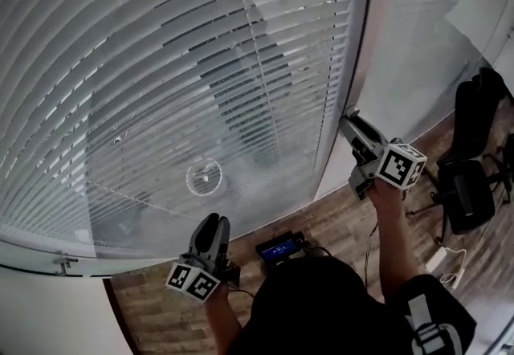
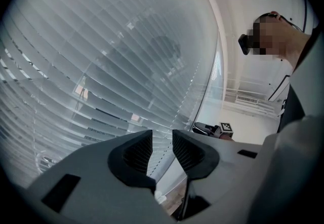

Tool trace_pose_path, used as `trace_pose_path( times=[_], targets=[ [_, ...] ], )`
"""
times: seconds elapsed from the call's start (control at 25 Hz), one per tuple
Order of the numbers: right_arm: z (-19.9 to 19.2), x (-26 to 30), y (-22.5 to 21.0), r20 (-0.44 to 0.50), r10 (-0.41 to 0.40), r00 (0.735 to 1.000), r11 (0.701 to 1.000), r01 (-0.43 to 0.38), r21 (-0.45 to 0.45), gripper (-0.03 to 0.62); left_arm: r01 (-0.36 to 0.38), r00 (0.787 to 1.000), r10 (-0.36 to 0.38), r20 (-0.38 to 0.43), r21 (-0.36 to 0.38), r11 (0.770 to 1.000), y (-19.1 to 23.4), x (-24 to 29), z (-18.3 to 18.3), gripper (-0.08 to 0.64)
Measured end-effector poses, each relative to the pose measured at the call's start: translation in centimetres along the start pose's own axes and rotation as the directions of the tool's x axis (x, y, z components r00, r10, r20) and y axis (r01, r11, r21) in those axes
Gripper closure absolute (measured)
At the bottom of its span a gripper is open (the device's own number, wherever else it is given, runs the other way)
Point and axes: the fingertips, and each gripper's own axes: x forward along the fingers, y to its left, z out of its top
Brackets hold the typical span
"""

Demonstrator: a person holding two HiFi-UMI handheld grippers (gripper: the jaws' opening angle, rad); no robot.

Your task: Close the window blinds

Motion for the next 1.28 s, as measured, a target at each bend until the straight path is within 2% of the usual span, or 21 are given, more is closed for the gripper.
trace_pose_path(
  times=[0.04,0.08,0.16,0.28,0.4,0.44,0.48,0.52,0.56,0.64,0.68,0.72,0.8,0.88,0.96,1.04,1.12,1.16,1.2,1.24,1.28],
  targets=[
    [-0.4,-0.1,-0.5,-0.034,-0.093,0.995,0.977,0.084,-0.198,0.397,-0.001,1.000,0.001,-0.001,0.000,1.000,0.1,0.0,0.0,0.425],
    [-0.6,-0.2,-0.8,-0.047,-0.176,0.983,0.916,0.146,-0.373,0.393,-0.001,1.000,0.001,-0.003,0.000,1.000,0.1,0.1,0.0,0.426],
    [-0.2,-0.4,-1.0,-0.026,-0.290,0.957,0.762,0.214,-0.611,0.393,0.000,1.000,0.000,-0.005,-0.001,1.000,0.1,0.2,-0.2,0.426],
    [0.8,-0.6,-1.0,0.036,-0.381,0.924,0.570,0.265,-0.778,0.393,0.003,1.000,-0.003,-0.006,-0.003,1.000,-0.1,0.2,-0.3,0.425],
    [0.8,-0.5,-1.1,0.047,-0.424,0.904,0.476,0.267,-0.838,0.404,0.001,1.000,-0.001,-0.004,-0.004,1.000,-0.2,0.1,-0.4,0.426],
    [0.8,-0.5,-1.2,0.047,-0.435,0.899,0.465,0.270,-0.843,0.463,0.000,1.000,0.000,-0.004,-0.004,1.000,-0.2,0.1,-0.4,0.425],
    [0.8,-0.6,-1.3,0.044,-0.441,0.896,0.481,0.277,-0.832,0.463,-0.002,1.000,0.002,-0.004,-0.005,1.000,-0.2,0.0,-0.4,0.425],
    [0.8,-0.7,-1.5,0.032,-0.436,0.900,0.535,0.287,-0.795,0.465,-0.005,1.000,0.005,-0.004,-0.006,1.000,-0.1,-0.1,-0.4,0.426],
    [0.7,-0.8,-1.6,0.011,-0.412,0.911,0.632,0.295,-0.716,0.465,-0.008,1.000,0.008,-0.004,-0.007,1.000,-0.1,-0.2,-0.4,0.426],
    [0.6,-0.8,-1.8,-0.033,-0.309,0.951,0.872,0.269,-0.409,0.465,-0.013,1.000,0.013,-0.001,-0.010,1.000,0.1,-0.3,-0.5,0.426],
    [0.6,-0.8,-1.8,-0.036,-0.245,0.969,0.949,0.232,-0.215,0.466,-0.014,1.000,0.014,-0.001,-0.012,1.000,0.1,-0.3,-0.5,0.425],
    [0.7,-0.8,-1.8,-0.024,-0.190,0.981,0.981,0.189,-0.036,0.465,-0.014,1.000,0.014,-0.001,-0.013,1.000,0.2,-0.4,-0.6,0.426],
    [0.8,-0.9,-1.8,0.027,-0.111,0.994,0.964,0.101,0.246,0.465,-0.012,1.000,0.012,-0.002,-0.014,1.000,0.2,-0.3,-0.6,0.425],
    [0.9,-0.8,-1.9,0.083,-0.053,0.995,0.900,0.012,0.436,0.465,-0.008,1.000,0.008,-0.002,-0.014,1.000,0.2,-0.1,-0.5,0.426],
    [0.9,-0.6,-1.9,0.126,-0.007,0.992,0.837,-0.063,0.543,0.465,-0.004,1.000,0.004,-0.003,-0.014,1.000,0.1,0.2,-0.4,0.426],
    [1.2,-0.5,-1.5,0.146,0.035,0.989,0.841,-0.108,0.531,0.465,-0.002,1.000,0.002,-0.005,-0.014,1.000,0.1,0.3,-0.5,0.426],
    [1.3,-0.4,-0.6,0.114,0.049,0.992,0.937,-0.085,0.338,0.463,0.000,1.000,0.000,-0.009,-0.014,1.000,0.2,0.4,-0.5,0.426],
    [1.1,-0.3,-0.4,0.071,0.012,0.997,0.985,-0.023,0.168,0.456,-0.001,1.000,0.001,-0.010,-0.013,1.000,0.3,0.4,-0.5,0.426],
    [0.7,-0.4,-0.6,0.023,-0.063,0.998,0.997,0.064,-0.041,0.433,-0.002,1.000,0.002,-0.010,-0.011,1.000,0.3,0.3,-0.4,0.425],
    [0.3,-0.5,-0.9,-0.010,-0.153,0.988,0.954,0.145,-0.261,0.422,-0.005,1.000,0.005,-0.009,-0.009,1.000,0.4,0.2,-0.4,0.426],
    [0.1,-0.6,-0.9,-0.019,-0.231,0.973,0.868,0.197,-0.455,0.417,-0.006,1.000,0.006,-0.009,-0.008,1.000,0.4,0.2,-0.4,0.425]
  ],
)
